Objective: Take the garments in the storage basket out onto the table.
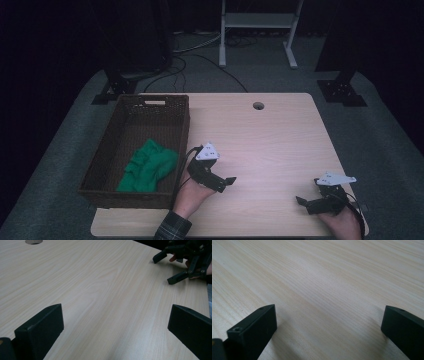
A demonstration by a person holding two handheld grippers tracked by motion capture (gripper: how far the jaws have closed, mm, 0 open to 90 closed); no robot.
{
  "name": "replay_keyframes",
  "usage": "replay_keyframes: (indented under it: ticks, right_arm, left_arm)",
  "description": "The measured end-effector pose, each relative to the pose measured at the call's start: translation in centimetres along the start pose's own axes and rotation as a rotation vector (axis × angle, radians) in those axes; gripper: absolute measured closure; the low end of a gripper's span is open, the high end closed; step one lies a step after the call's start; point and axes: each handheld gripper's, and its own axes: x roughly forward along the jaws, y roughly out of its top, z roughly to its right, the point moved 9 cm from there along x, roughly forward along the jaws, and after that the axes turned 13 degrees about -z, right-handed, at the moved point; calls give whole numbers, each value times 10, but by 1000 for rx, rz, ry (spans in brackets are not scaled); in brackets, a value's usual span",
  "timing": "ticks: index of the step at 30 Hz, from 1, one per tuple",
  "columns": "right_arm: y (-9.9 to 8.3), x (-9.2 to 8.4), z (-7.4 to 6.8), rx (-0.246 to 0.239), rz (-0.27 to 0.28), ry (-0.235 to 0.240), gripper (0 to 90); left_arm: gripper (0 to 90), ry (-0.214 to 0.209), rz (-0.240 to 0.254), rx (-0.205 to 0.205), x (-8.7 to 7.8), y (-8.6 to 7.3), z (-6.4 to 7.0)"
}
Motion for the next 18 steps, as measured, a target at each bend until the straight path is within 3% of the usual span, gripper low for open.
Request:
replay_keyframes:
  ticks: [18]
  right_arm:
    - [0, 0, 0, 3, 0, -2, 0]
  left_arm:
    - [0, -3, 4, -5, -3, 7, -3]
